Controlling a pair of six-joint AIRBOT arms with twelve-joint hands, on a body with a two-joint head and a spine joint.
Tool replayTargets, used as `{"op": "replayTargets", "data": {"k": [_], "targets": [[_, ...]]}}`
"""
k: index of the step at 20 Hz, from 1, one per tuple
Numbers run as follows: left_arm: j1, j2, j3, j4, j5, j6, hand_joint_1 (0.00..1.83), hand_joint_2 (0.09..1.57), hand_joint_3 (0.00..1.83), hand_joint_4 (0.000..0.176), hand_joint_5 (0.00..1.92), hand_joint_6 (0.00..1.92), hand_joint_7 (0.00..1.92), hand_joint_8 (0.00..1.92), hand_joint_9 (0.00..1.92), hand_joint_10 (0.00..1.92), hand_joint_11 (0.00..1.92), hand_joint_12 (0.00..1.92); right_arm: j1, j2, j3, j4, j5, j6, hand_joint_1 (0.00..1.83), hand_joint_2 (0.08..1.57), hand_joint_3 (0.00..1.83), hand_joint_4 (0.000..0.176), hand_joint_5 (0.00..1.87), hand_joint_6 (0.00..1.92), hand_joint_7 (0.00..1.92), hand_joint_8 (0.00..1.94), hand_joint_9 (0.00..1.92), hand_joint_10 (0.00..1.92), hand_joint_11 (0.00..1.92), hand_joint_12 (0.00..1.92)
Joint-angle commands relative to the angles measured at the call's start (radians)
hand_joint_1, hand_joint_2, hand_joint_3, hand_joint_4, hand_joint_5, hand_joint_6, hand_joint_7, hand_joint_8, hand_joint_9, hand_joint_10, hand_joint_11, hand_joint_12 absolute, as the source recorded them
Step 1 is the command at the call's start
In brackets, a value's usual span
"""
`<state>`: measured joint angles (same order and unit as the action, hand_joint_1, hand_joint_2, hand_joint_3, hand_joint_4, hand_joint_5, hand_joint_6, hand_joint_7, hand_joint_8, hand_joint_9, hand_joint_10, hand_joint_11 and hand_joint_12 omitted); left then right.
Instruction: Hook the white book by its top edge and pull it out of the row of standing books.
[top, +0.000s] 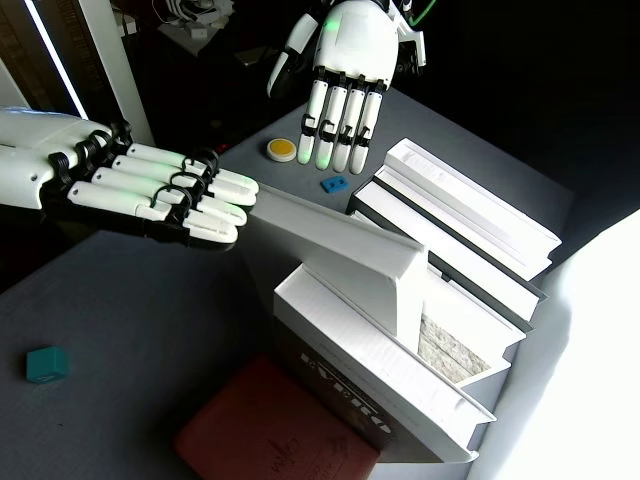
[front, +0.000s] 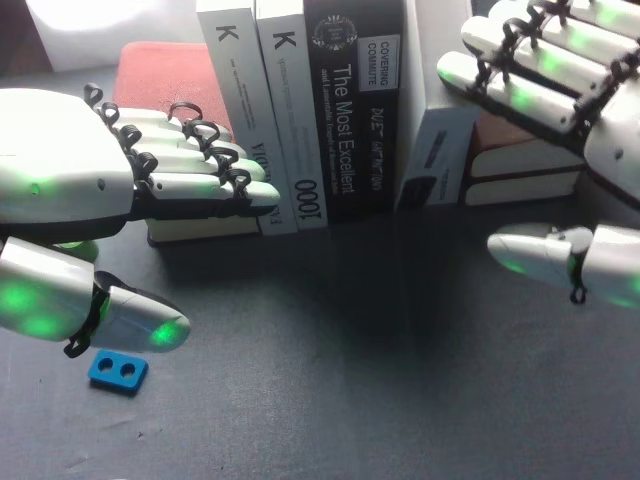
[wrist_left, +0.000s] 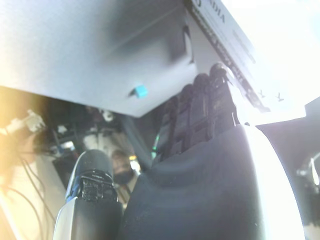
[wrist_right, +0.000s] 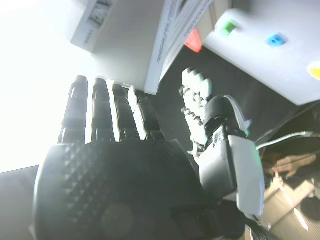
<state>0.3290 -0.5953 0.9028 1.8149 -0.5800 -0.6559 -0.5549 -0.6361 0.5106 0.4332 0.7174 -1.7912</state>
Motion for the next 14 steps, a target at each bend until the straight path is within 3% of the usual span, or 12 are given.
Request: {"op": "replayTargets", "data": {"k": [1,14], "targets": [[-0.007,0.002,0.002,-0.051,0.005,-0.002,0.0,1.26,0.0,0.0,0.0,0.0,0.0,0.0,0.0,0.0,0.0,0.0,-0.004,0.008,-0.01,-0.008,0.03,0.001,0.0,1.23,0.0,0.0,0.03,0.0,0.03,0.0,0.0,0.0,0.0,0.0],[0.001,0.003,-0.001,-0.051,-0.003,-0.01,0.0,1.26,0.0,0.0,0.03,0.01,0.0,0.0,0.0,0.0,0.0,0.0,-0.076,0.05,-0.072,-0.008,-0.011,0.009,0.0,1.23,0.0,0.0,0.02,0.0,0.01,0.0,0.0,0.0,0.0,0.0]]}}
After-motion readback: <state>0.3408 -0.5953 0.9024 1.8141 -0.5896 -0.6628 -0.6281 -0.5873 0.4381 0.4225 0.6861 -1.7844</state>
